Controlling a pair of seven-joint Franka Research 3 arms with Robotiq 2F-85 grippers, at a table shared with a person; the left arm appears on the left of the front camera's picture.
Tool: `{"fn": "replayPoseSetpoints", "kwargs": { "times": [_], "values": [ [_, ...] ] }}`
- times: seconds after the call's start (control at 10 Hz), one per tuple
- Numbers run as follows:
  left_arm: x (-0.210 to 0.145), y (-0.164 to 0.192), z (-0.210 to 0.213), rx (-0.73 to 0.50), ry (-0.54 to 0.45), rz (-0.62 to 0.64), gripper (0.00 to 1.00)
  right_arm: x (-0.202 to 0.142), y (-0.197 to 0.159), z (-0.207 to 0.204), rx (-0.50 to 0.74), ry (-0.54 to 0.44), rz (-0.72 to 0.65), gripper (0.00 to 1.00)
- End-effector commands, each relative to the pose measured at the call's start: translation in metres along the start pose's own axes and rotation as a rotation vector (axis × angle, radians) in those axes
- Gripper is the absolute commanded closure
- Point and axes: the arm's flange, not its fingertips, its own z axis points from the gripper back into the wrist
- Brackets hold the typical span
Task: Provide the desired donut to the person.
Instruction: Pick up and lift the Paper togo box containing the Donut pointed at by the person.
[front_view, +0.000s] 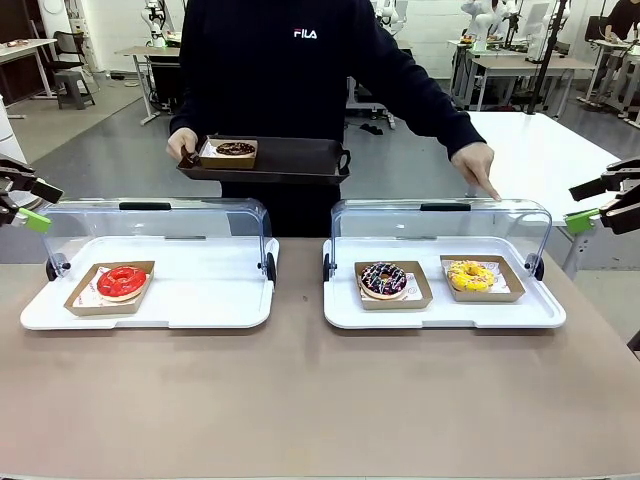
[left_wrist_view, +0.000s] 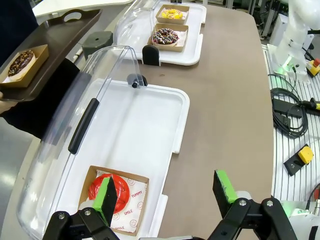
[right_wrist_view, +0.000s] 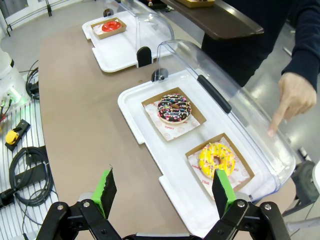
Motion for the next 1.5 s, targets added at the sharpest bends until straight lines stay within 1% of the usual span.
{"fn": "replayPoseSetpoints", "kwargs": {
  "times": [0.0,0.5,0.6,0.7,0.8,0.9,1.0,1.1,1.2,1.4],
  "values": [
    [0.001,0.003,-0.001,0.0,-0.016,-0.001,0.0,0.0,-0.002,-0.003,0.008,-0.034,0.012,0.0],
    [0.001,0.003,-0.001,0.0,-0.016,-0.001,0.0,0.0,-0.002,-0.003,0.008,-0.034,0.012,0.0],
    [0.001,0.003,-0.001,0.0,-0.016,-0.001,0.0,0.0,0.0,0.0,0.0,0.0,0.0,0.0],
    [0.001,0.003,-0.001,0.0,-0.016,-0.001,0.0,0.019,-0.004,-0.011,0.039,0.069,0.093,0.0],
    [0.001,0.003,-0.001,0.0,-0.016,-0.001,0.0,0.032,-0.002,-0.036,0.084,0.176,0.15,0.0],
    [0.001,0.003,-0.001,0.0,-0.016,-0.001,0.0,0.036,0.0,-0.063,0.114,0.275,0.176,0.0],
    [0.001,0.003,-0.001,0.0,-0.016,-0.001,0.0,0.032,0.0,-0.086,0.127,0.352,0.203,0.0],
    [0.001,0.003,-0.001,0.0,-0.016,-0.001,0.0,0.019,-0.001,-0.104,0.115,0.45,0.235,0.0],
    [0.001,0.003,-0.001,0.0,-0.016,-0.001,0.0,0.005,-0.002,-0.117,0.121,0.527,0.268,0.0],
    [0.001,0.003,-0.001,0.0,-0.016,-0.001,0.0,-0.02,-0.014,-0.137,0.153,0.555,0.344,0.0]
  ]
}}
